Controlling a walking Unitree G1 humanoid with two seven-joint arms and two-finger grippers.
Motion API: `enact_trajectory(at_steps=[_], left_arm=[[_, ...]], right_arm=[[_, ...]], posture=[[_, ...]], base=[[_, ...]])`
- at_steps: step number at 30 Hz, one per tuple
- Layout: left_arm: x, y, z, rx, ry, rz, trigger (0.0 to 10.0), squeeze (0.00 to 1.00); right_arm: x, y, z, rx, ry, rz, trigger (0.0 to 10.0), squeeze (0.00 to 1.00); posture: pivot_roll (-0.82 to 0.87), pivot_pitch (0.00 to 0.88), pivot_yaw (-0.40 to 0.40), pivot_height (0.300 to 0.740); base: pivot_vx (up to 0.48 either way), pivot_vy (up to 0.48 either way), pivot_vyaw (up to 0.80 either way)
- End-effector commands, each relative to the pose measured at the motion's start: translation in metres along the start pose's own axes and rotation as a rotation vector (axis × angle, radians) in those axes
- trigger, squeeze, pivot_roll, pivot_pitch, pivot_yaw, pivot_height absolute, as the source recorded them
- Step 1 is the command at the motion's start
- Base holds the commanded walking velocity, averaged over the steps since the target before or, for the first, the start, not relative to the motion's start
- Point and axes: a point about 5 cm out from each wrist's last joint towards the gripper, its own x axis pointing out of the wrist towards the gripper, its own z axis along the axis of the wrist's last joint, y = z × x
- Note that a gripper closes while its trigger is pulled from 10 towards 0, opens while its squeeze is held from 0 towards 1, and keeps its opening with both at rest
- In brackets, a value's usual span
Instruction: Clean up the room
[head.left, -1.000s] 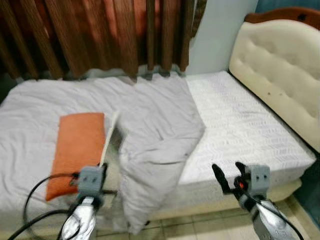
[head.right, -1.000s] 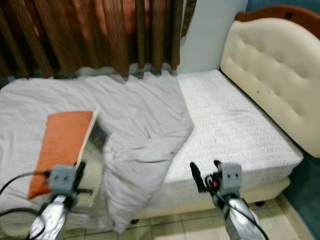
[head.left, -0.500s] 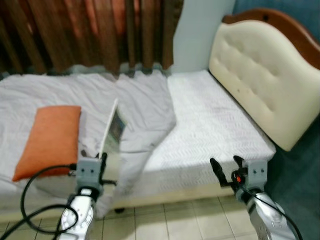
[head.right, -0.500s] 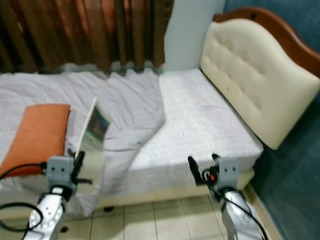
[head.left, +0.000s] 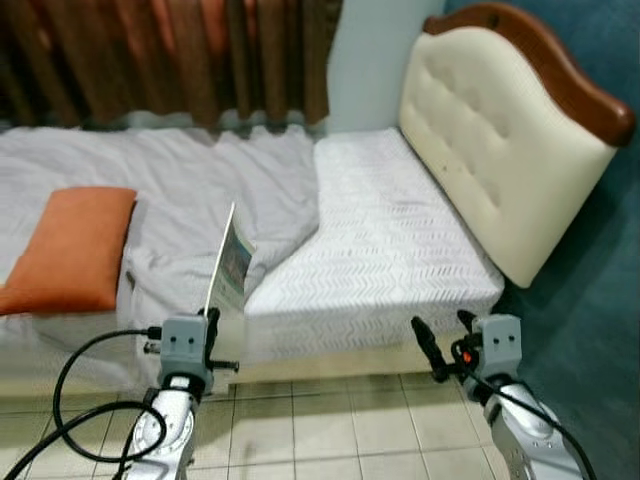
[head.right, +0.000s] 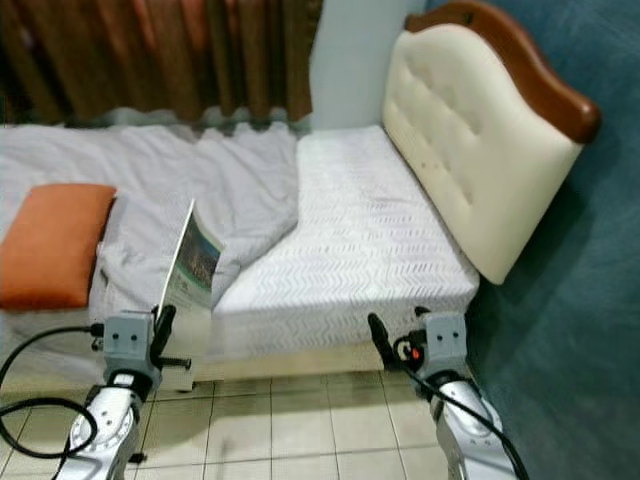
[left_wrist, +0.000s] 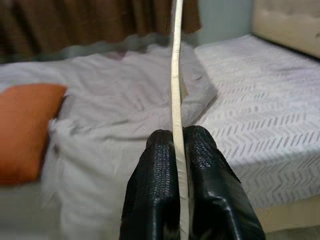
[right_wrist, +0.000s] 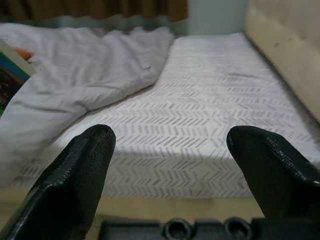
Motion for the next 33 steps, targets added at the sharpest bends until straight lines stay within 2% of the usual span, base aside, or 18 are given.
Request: enact_trajectory(at_steps=[1, 5, 7, 9, 11, 18, 33], left_arm=[[0.006, -0.005, 0.009, 0.003, -0.042, -0.017, 10.0, 0.00], [0.010, -0.005, 0.010, 0.029, -0.041, -0.036, 10.0, 0.00], [0.015, -0.002, 0.007, 0.002, -0.010, -0.018, 10.0, 0.00], [0.018, -0.003, 0.012, 0.038, -0.040, -0.039, 10.0, 0.00], [0.020, -0.004, 0.017, 0.016, -0.065, -0.059, 10.0, 0.00], [0.029, -0.001, 0.020, 0.013, -0.057, -0.052, 10.0, 0.00], [0.032, -0.005, 0.015, 0.014, -0.041, -0.079, 10.0, 0.00]], right_arm=[[-0.003, -0.007, -0.001, -0.015, 0.008, -0.029, 10.0, 0.00], [-0.003, -0.009, -0.003, -0.017, 0.015, -0.057, 10.0, 0.00], [-0.003, -0.009, -0.003, -0.015, 0.013, -0.054, 10.0, 0.00], [-0.004, -0.008, -0.003, -0.016, 0.012, -0.051, 10.0, 0.00], [-0.003, -0.007, -0.003, -0.018, 0.010, -0.048, 10.0, 0.00], [-0.004, -0.004, -0.005, -0.027, 0.010, -0.036, 10.0, 0.00], [-0.005, -0.004, -0.009, -0.032, 0.024, -0.029, 10.0, 0.00]], posture=[[-0.07, 0.000, 0.007, 0.740], [-0.08, 0.000, 0.013, 0.740], [-0.08, 0.000, 0.013, 0.740], [-0.08, 0.000, 0.016, 0.740], [-0.08, 0.000, 0.016, 0.740], [-0.10, 0.000, 0.031, 0.740], [-0.10, 0.000, 0.030, 0.740]], base=[[0.000, -0.480, 0.61], [0.000, -0.427, 0.14], [0.000, 0.000, 0.00], [0.000, 0.000, 0.00], [0.169, 0.000, 0.00], [0.467, 0.000, 0.00], [0.480, 0.000, 0.00]])
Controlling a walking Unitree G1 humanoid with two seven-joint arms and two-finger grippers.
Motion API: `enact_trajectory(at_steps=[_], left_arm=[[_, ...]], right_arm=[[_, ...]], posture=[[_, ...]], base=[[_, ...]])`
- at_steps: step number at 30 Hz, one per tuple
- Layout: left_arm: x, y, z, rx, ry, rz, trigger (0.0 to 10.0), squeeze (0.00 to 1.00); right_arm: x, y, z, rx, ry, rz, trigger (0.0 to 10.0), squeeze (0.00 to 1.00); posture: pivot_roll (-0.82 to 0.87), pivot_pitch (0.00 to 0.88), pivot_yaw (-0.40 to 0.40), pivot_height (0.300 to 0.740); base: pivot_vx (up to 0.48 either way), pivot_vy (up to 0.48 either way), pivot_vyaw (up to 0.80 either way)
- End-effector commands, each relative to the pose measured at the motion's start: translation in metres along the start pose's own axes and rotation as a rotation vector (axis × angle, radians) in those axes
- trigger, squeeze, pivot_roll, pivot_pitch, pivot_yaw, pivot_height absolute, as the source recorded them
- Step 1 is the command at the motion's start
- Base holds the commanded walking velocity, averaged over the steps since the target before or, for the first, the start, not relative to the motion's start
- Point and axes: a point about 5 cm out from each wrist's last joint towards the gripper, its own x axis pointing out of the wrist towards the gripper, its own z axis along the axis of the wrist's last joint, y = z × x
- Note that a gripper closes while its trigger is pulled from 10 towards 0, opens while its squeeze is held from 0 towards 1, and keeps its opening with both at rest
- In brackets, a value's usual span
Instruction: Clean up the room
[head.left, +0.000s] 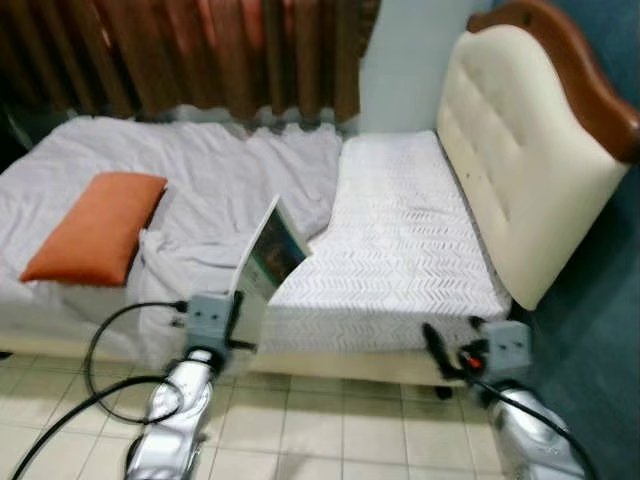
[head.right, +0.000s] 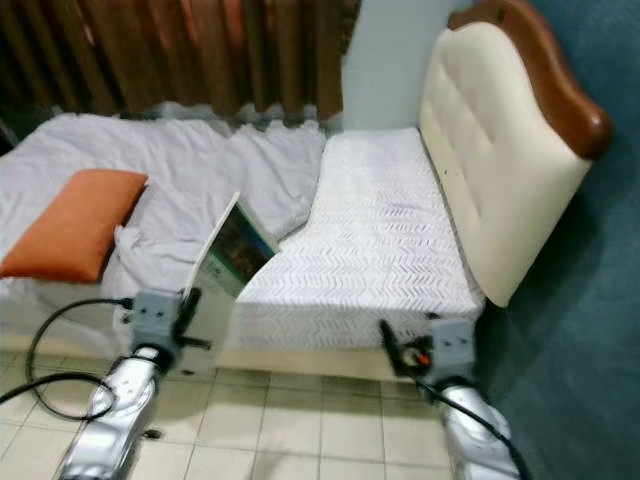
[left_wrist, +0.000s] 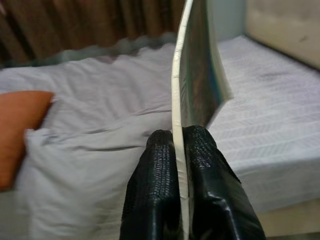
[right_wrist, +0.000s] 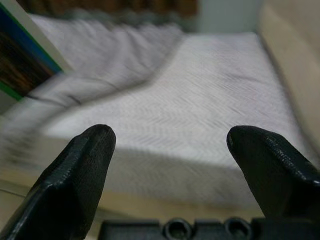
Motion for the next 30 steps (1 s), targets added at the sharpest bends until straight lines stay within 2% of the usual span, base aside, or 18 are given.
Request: enact_trajectory(at_steps=[1, 14, 20, 28, 30], left_arm=[[0.0042, -0.0015, 0.0082, -0.007, -0.039, 0.003, 10.0, 0.00], [0.0064, -0.0045, 0.0069, 0.001, -0.034, -0.022, 10.0, 0.00], [0.0059, -0.0050, 0.0058, 0.004, -0.032, -0.030, 10.0, 0.00], [0.0046, -0.0083, 0.0021, 0.000, -0.021, -0.049, 10.0, 0.00], [0.0042, -0.0086, 0.0022, 0.000, -0.022, -0.050, 10.0, 0.00]], right_arm=[[-0.0071, -0.0083, -0.0059, -0.012, 0.028, -0.022, 10.0, 0.00], [-0.0086, -0.0050, -0.0078, -0.010, 0.029, -0.018, 10.0, 0.00], [-0.0107, -0.0043, -0.0097, -0.010, 0.034, -0.023, 10.0, 0.00], [-0.0125, -0.0046, -0.0090, -0.013, 0.032, -0.023, 10.0, 0.00], [-0.0132, -0.0037, -0.0096, -0.015, 0.035, -0.021, 10.0, 0.00]], posture=[[-0.10, 0.000, 0.030, 0.740], [-0.11, 0.000, 0.038, 0.740], [-0.11, 0.000, 0.041, 0.740], [-0.12, 0.000, 0.039, 0.740], [-0.12, 0.000, 0.040, 0.740]], base=[[0.480, 0.000, 0.00], [0.480, 0.000, 0.00], [0.480, 0.000, -0.80], [0.480, 0.000, 0.00], [0.480, 0.000, -0.80]])
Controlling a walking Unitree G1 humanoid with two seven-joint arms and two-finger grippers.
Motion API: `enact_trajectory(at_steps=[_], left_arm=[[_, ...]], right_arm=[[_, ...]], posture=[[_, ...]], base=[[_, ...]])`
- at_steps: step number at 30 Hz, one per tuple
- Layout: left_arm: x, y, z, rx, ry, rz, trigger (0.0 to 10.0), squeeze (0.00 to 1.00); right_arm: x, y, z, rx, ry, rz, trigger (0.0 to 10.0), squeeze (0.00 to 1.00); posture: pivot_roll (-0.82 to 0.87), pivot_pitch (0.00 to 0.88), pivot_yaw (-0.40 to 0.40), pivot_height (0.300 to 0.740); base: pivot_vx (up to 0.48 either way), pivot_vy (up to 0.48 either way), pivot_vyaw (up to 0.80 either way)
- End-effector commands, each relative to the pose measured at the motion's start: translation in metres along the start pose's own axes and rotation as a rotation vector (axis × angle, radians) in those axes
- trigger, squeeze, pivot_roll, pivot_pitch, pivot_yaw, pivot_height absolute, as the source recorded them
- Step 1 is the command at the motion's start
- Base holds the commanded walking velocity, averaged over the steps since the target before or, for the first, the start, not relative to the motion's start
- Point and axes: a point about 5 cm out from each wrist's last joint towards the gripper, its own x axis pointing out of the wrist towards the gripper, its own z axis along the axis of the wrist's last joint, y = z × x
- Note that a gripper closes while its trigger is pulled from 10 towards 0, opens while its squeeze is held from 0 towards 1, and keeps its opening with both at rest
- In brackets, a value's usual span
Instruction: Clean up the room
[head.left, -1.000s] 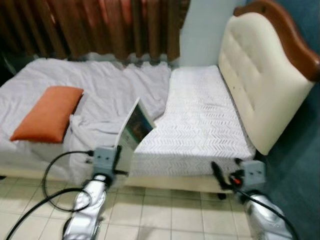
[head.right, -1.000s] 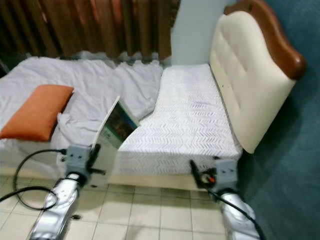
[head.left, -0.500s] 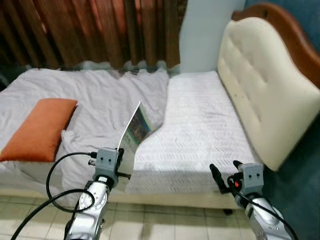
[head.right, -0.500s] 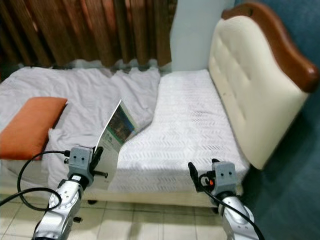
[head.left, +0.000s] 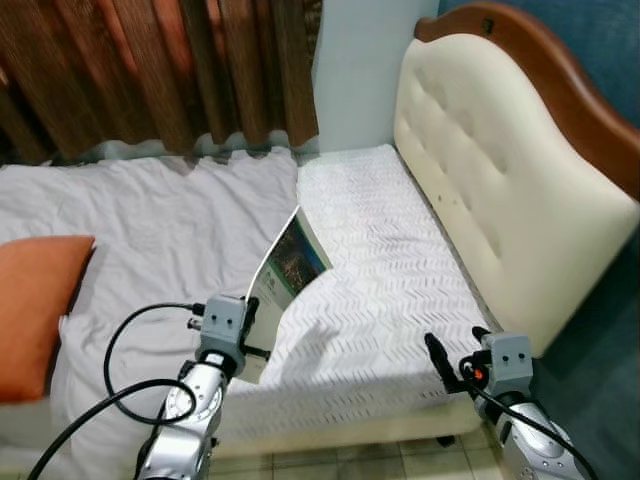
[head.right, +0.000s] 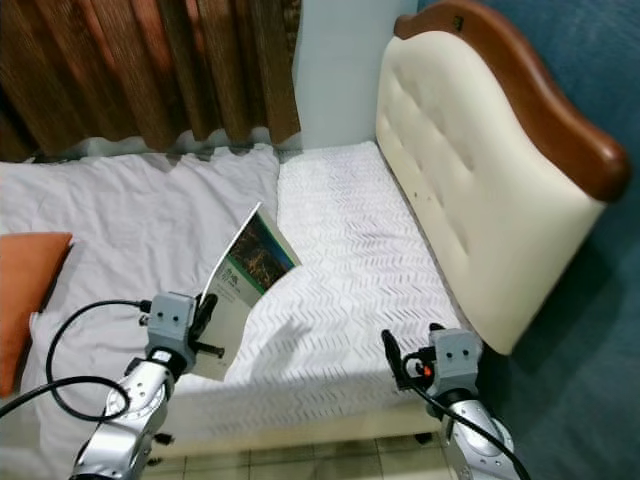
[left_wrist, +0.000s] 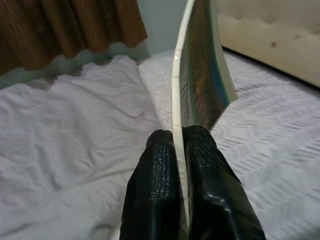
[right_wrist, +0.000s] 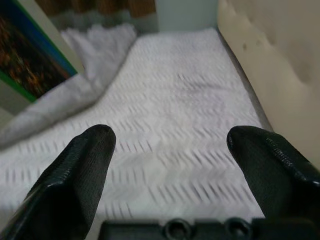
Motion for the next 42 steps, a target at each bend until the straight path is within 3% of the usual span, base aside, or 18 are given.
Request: enact_trajectory(at_steps=[1, 12, 16, 18, 20, 22, 26, 32, 35, 38, 39, 41, 42], left_arm=[[0.001, 0.009, 0.006, 0.002, -0.032, 0.034, 10.0, 0.00], [0.001, 0.005, 0.006, -0.007, -0.031, 0.030, 10.0, 0.00], [0.006, -0.006, 0.006, -0.051, -0.021, -0.007, 10.0, 0.00], [0.013, -0.023, 0.006, -0.171, 0.006, -0.073, 10.0, 0.00], [0.025, -0.054, 0.006, -0.313, 0.086, -0.220, 10.0, 0.00], [0.042, -0.082, 0.010, -0.397, 0.154, -0.370, 10.0, 0.00], [0.065, -0.102, 0.025, -0.469, 0.207, -0.432, 10.0, 0.00], [0.087, -0.131, 0.070, -0.704, 0.157, -0.468, 10.0, 0.00], [0.096, -0.117, 0.078, -0.853, 0.104, -0.309, 10.0, 0.00], [0.093, -0.098, 0.056, -0.944, 0.159, -0.141, 10.0, 0.00], [0.093, -0.098, 0.056, -0.944, 0.159, -0.141, 10.0, 0.00], [0.083, -0.084, 0.026, -1.069, 0.229, 0.010, 10.0, 0.00], [0.083, -0.084, 0.026, -1.069, 0.229, 0.010, 10.0, 0.00]], right_arm=[[-0.001, 0.006, 0.000, -0.001, -0.003, 0.016, 10.0, 0.00], [-0.004, 0.005, 0.000, 0.002, -0.002, 0.020, 10.0, 0.00], [-0.005, 0.007, -0.002, 0.003, 0.005, 0.027, 10.0, 0.00], [-0.007, 0.009, -0.002, 0.006, 0.008, 0.033, 10.0, 0.00], [-0.009, 0.011, -0.003, 0.008, 0.016, 0.040, 10.0, 0.00], [-0.015, 0.013, -0.005, 0.005, 0.034, 0.051, 10.0, 0.00], [-0.034, 0.015, -0.007, -0.017, 0.062, 0.070, 10.0, 0.00], [-0.079, 0.017, -0.007, -0.035, 0.110, 0.031, 10.0, 0.00], [-0.112, 0.022, -0.006, -0.032, 0.166, 0.012, 10.0, 0.00], [-0.134, 0.028, -0.006, -0.042, 0.223, 0.029, 10.0, 0.00], [-0.134, 0.028, -0.006, -0.042, 0.223, 0.029, 10.0, 0.00], [-0.155, 0.029, -0.004, -0.050, 0.273, 0.037, 10.0, 0.00], [-0.155, 0.029, -0.004, -0.050, 0.273, 0.037, 10.0, 0.00]], posture=[[-0.12, 0.000, 0.040, 0.740], [-0.12, 0.000, 0.036, 0.740], [-0.13, 0.000, 0.035, 0.740], [-0.13, 0.018, 0.032, 0.740], [-0.13, 0.033, 0.028, 0.740], [-0.17, 0.088, 0.016, 0.740], [-0.23, 0.136, 0.020, 0.740], [-0.39, 0.277, 0.036, 0.740], [-0.47, 0.384, 0.008, 0.740], [-0.52, 0.431, -0.016, 0.740], [-0.52, 0.431, -0.016, 0.740], [-0.54, 0.462, -0.035, 0.740], [-0.54, 0.462, -0.035, 0.740]], base=[[0.480, 0.000, -0.80], [0.480, 0.000, -0.07], [0.480, 0.000, 0.00], [0.480, 0.000, 0.00], [0.000, 0.000, 0.00], [0.000, 0.000, 0.00], [0.000, 0.000, 0.00], [0.000, 0.000, 0.00], [0.000, 0.000, 0.00], [0.000, 0.000, 0.00], [0.000, 0.000, 0.00], [0.000, 0.000, 0.00], [0.000, 0.000, 0.00]])
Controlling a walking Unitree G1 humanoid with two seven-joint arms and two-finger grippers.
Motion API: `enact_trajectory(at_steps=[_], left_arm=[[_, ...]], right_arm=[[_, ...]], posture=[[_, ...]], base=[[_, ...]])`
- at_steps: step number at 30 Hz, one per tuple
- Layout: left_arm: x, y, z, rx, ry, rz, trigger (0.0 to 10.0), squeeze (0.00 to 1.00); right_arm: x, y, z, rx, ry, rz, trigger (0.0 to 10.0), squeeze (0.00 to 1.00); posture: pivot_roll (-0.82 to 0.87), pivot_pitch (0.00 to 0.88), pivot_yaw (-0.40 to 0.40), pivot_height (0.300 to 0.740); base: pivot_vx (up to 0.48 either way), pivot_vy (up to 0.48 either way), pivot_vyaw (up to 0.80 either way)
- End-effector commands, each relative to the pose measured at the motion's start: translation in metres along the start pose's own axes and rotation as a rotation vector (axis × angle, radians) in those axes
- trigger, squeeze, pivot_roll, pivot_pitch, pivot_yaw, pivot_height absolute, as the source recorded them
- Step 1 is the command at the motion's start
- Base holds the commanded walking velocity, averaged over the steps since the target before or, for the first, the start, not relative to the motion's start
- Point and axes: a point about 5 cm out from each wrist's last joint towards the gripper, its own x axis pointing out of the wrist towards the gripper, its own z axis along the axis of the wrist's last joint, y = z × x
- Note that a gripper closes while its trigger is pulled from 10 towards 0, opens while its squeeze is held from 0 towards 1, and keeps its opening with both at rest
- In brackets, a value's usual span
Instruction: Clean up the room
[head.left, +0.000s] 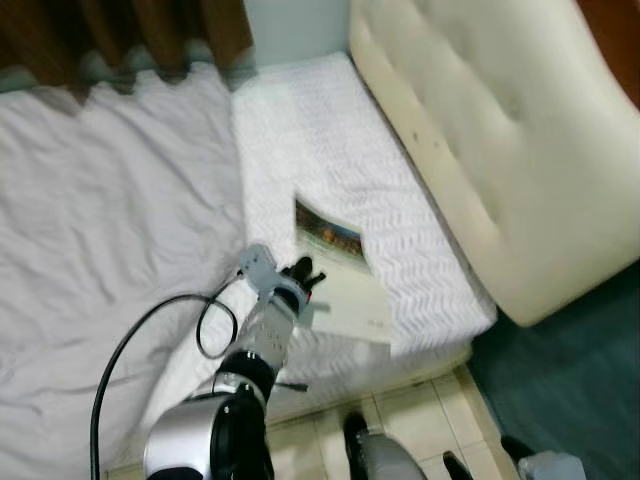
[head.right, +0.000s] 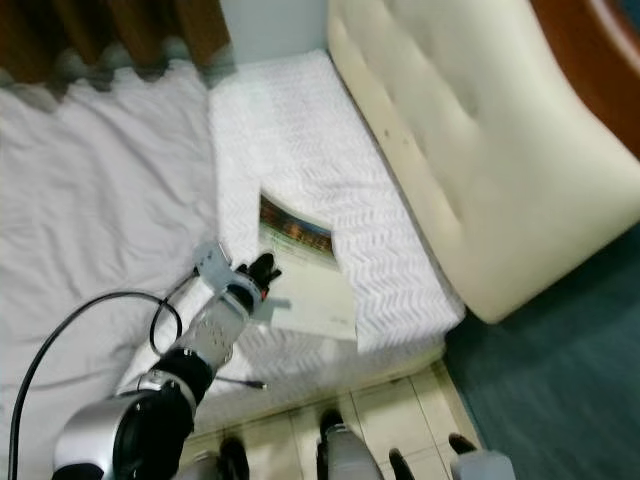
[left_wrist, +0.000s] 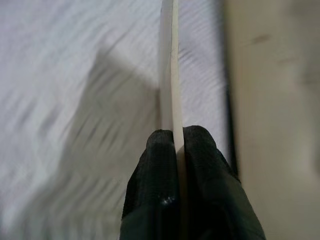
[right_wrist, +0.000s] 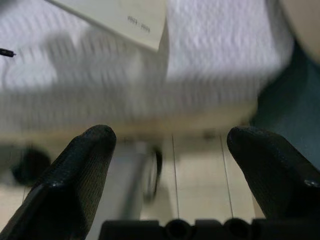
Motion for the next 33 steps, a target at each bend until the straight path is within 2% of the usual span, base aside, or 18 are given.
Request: enact_trajectory(at_steps=[1, 3, 4, 6, 8, 9, 10, 11, 15, 19, 20, 21, 23, 24, 25, 28, 30, 33], left_arm=[[-0.006, 0.007, -0.024, -0.097, 0.039, 0.057, 10.0, 0.00], [-0.011, 0.024, -0.028, -0.129, 0.043, 0.125, 10.0, 0.00], [-0.016, 0.037, -0.030, -0.091, 0.050, 0.167, 10.0, 0.00], [-0.018, 0.042, -0.028, -0.063, 0.049, 0.191, 10.0, 0.00], [-0.020, 0.054, -0.019, -0.001, 0.026, 0.241, 10.0, 0.00], [-0.020, 0.054, -0.019, -0.001, 0.026, 0.241, 10.0, 0.00], [-0.018, 0.058, 0.003, 0.023, -0.040, 0.246, 10.0, 0.00], [-0.017, 0.058, 0.011, 0.030, -0.066, 0.245, 10.0, 0.00], [-0.014, 0.056, 0.037, 0.057, -0.135, 0.232, 10.0, 0.00], [-0.013, 0.054, 0.042, 0.038, -0.153, 0.232, 10.0, 0.00], [-0.011, 0.048, 0.042, -0.055, -0.177, 0.234, 10.0, 0.00], [-0.009, 0.045, 0.039, -0.092, -0.176, 0.234, 10.0, 0.00], [-0.009, 0.043, 0.036, -0.112, -0.174, 0.234, 10.0, 0.00], [-0.007, 0.035, 0.025, -0.109, -0.137, 0.215, 10.0, 0.00], [-0.007, 0.035, 0.025, -0.109, -0.137, 0.215, 10.0, 0.00], [-0.005, 0.024, 0.005, -0.117, -0.066, 0.189, 10.0, 0.00], [-0.005, 0.020, -0.002, -0.120, -0.044, 0.182, 10.0, 0.00], [-0.002, 0.011, -0.006, -0.050, -0.015, 0.156, 10.0, 0.00]], right_arm=[[-0.006, 0.000, 0.004, -0.015, 0.004, -0.001, 10.0, 0.00], [-0.016, 0.001, 0.004, -0.012, 0.029, -0.008, 10.0, 0.00], [-0.023, 0.002, 0.005, -0.010, 0.051, -0.006, 10.0, 0.00], [-0.025, 0.003, 0.005, -0.009, 0.054, -0.003, 10.0, 0.00], [-0.029, 0.007, 0.009, 0.007, 0.054, 0.009, 10.0, 0.00], [-0.029, 0.007, 0.009, 0.007, 0.054, 0.009, 10.0, 0.00], [-0.030, 0.012, 0.012, 0.035, 0.043, 0.040, 10.0, 0.00], [-0.031, 0.015, 0.014, 0.043, 0.040, 0.054, 10.0, 0.00], [-0.034, 0.021, 0.013, 0.053, 0.055, 0.074, 10.0, 0.00], [-0.035, 0.020, 0.013, 0.054, 0.058, 0.070, 10.0, 0.00], [-0.035, 0.019, 0.012, 0.057, 0.063, 0.062, 10.0, 0.00], [-0.034, 0.020, 0.011, 0.059, 0.065, 0.060, 10.0, 0.00], [-0.034, 0.020, 0.011, 0.061, 0.066, 0.059, 10.0, 0.00], [-0.033, 0.022, 0.011, 0.064, 0.066, 0.061, 10.0, 0.00], [-0.033, 0.022, 0.011, 0.064, 0.066, 0.061, 10.0, 0.00], [-0.031, 0.023, 0.011, 0.068, 0.061, 0.057, 10.0, 0.00], [-0.030, 0.024, 0.012, 0.070, 0.058, 0.054, 10.0, 0.00], [-0.031, 0.025, 0.012, 0.072, 0.055, 0.050, 10.0, 0.00]], posture=[[-0.55, 0.474, -0.040, 0.740], [-0.56, 0.490, -0.055, 0.740], [-0.56, 0.505, -0.065, 0.740], [-0.56, 0.514, -0.066, 0.740], [-0.56, 0.524, -0.070, 0.740], [-0.56, 0.524, -0.070, 0.740], [-0.56, 0.536, -0.070, 0.740], [-0.56, 0.537, -0.070, 0.740], [-0.55, 0.543, -0.064, 0.740], [-0.54, 0.546, -0.058, 0.740], [-0.54, 0.546, -0.056, 0.740], [-0.54, 0.546, -0.055, 0.740], [-0.54, 0.546, -0.055, 0.740], [-0.54, 0.545, -0.050, 0.740], [-0.54, 0.545, -0.050, 0.740], [-0.53, 0.540, -0.039, 0.740], [-0.53, 0.538, -0.038, 0.740], [-0.54, 0.539, -0.034, 0.740]], base=[[0.000, 0.000, 0.00], [0.000, 0.000, 0.00], [0.000, 0.000, 0.00], [0.000, 0.000, 0.00], [0.000, 0.000, 0.00], [0.000, 0.000, 0.00], [0.000, 0.000, 0.00], [0.000, 0.000, 0.00], [0.000, 0.000, 0.00], [0.000, 0.000, 0.00], [0.000, 0.000, 0.00], [0.000, 0.000, 0.00], [0.000, 0.000, 0.00], [0.000, 0.000, 0.00], [0.000, 0.000, 0.00], [0.000, 0.000, 0.00], [0.000, 0.000, 0.00], [0.000, 0.000, 0.00]])
